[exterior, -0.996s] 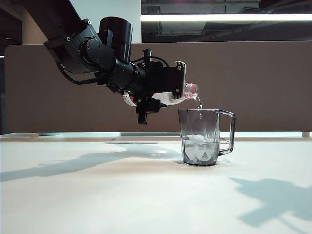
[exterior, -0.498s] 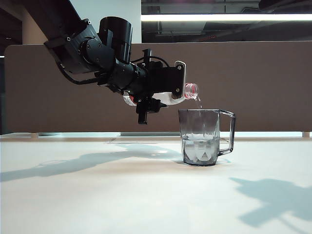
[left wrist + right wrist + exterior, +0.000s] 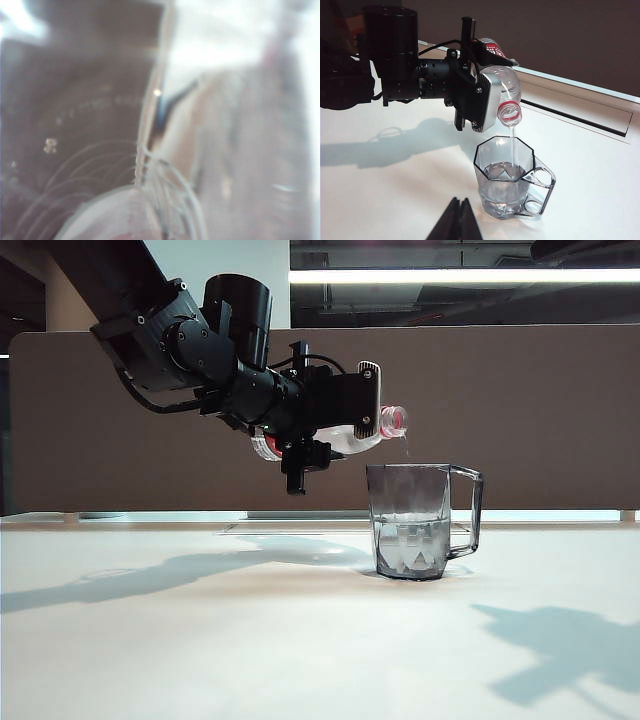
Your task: Pick up the mineral water bottle with the left hand on the table and pour water into the mug until it's half full.
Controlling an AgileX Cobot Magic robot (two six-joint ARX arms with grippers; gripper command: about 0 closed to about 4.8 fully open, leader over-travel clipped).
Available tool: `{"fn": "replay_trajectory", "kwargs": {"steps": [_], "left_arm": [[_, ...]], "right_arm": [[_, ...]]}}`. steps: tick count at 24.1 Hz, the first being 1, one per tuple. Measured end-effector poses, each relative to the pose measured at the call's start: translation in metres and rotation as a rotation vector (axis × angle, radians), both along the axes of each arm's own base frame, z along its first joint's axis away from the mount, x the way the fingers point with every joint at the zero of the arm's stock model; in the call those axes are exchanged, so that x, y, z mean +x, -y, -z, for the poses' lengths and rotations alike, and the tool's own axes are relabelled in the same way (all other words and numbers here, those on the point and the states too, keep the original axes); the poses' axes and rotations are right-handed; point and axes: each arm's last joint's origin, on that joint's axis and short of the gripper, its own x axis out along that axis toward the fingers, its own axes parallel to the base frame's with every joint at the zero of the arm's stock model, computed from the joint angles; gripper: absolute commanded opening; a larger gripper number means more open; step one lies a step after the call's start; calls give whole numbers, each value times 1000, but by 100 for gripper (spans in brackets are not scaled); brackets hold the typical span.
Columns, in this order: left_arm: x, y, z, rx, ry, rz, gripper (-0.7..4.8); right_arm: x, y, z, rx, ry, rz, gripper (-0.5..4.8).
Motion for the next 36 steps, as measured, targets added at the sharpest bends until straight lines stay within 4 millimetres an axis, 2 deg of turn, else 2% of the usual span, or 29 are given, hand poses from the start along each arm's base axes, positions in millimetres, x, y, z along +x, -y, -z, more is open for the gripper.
{"fn": "replay_trajectory", "kwargs": {"steps": [13, 19, 21, 23, 27, 30, 36], "left_arm": [[-3, 4, 4, -129, -142, -18, 241], [-2, 2, 3, -289, -256, -53, 241], [1, -3, 3, -423, -350, -89, 241], [5, -11, 0, -537, -421, -125, 241], [9, -41, -18, -739, -488, -201, 241], [-1, -66, -18, -871, -547, -258, 241], [-31, -99, -9, -1023, -660, -353, 241]], "right_arm": [[0, 0, 0, 0, 0, 0, -2], [0, 0, 0, 0, 0, 0, -1], [0, 0, 0, 0, 0, 0, -2], [0, 0, 0, 0, 0, 0, -1], [0, 0, 0, 0, 0, 0, -1], [0, 0, 0, 0, 0, 0, -1], [0, 0, 0, 1, 1, 0, -1]]}}
